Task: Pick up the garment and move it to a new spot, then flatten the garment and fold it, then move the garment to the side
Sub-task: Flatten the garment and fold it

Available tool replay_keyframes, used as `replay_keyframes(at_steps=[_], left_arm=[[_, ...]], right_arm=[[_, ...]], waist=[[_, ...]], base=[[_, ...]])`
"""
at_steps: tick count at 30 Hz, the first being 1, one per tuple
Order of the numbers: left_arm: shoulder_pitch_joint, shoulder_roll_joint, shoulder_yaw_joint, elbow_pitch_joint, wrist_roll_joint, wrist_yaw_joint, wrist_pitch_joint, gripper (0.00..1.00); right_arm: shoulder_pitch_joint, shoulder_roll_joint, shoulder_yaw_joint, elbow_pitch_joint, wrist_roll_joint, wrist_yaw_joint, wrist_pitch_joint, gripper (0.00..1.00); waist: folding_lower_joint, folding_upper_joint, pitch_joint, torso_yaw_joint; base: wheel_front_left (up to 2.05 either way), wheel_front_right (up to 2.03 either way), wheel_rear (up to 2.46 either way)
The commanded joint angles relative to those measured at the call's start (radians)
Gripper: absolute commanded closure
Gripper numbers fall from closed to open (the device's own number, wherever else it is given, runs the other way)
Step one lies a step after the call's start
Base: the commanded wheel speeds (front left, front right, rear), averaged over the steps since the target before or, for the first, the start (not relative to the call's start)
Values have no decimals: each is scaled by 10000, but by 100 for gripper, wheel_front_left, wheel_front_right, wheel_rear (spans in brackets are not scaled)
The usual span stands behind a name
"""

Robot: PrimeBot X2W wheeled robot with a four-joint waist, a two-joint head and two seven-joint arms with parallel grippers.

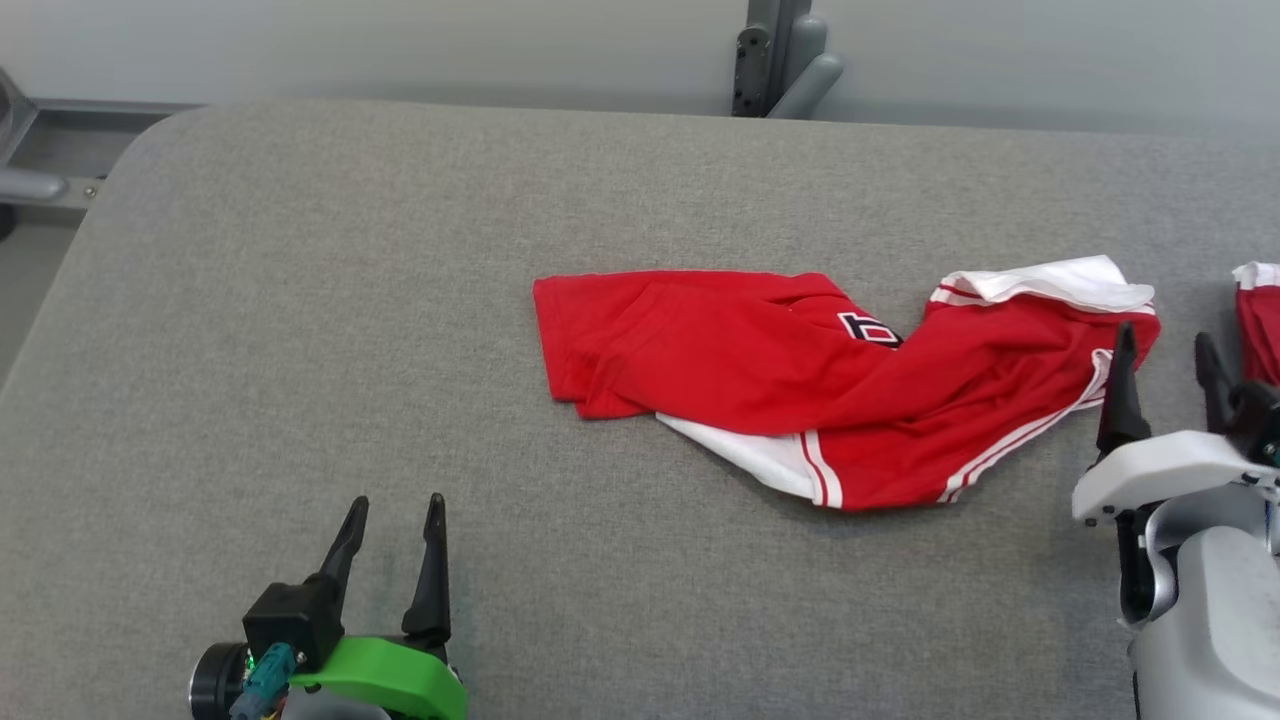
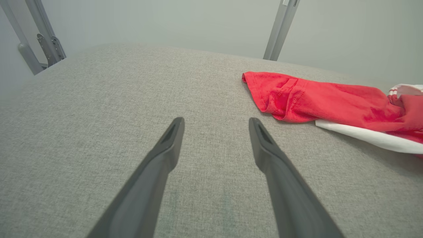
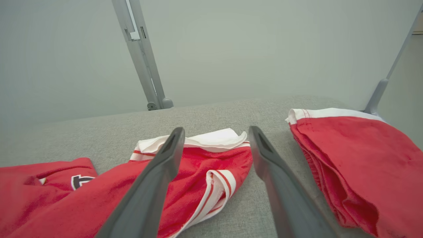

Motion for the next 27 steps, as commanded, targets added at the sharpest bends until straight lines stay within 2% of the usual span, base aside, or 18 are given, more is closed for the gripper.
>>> replay_keyframes(at_steps=[1, 9, 14, 21, 27], left_arm=[[229, 32, 119, 0, 118, 1, -6, 0], [662, 32, 521, 11, 341, -11, -7, 0], [945, 32, 623, -34, 446, -51, -6, 0], [972, 32, 590, -73, 537, -94, -6, 0], [741, 32, 482, -96, 524, -147, -5, 0]], right_arm=[[458, -17, 371, -237, 196, -11, -27, 0], [1921, 6, 2052, -1126, 1101, -11, -27, 0], [2820, 12, 2674, -1258, 1627, -11, -27, 0], [3419, 8, 3072, -1314, 1943, -11, -27, 0], [2956, 12, 3677, -1520, 1688, -11, -27, 0]], waist=[[0, 90, -790, -775], [0, 90, -1333, -1320], [0, 90, -1431, -1483], [0, 90, -1282, -1377], [0, 90, -1021, -1022]], base=[[0, 0, 0], [0, 0, 0], [0, 0, 0], [0, 0, 0], [0, 0, 0]])
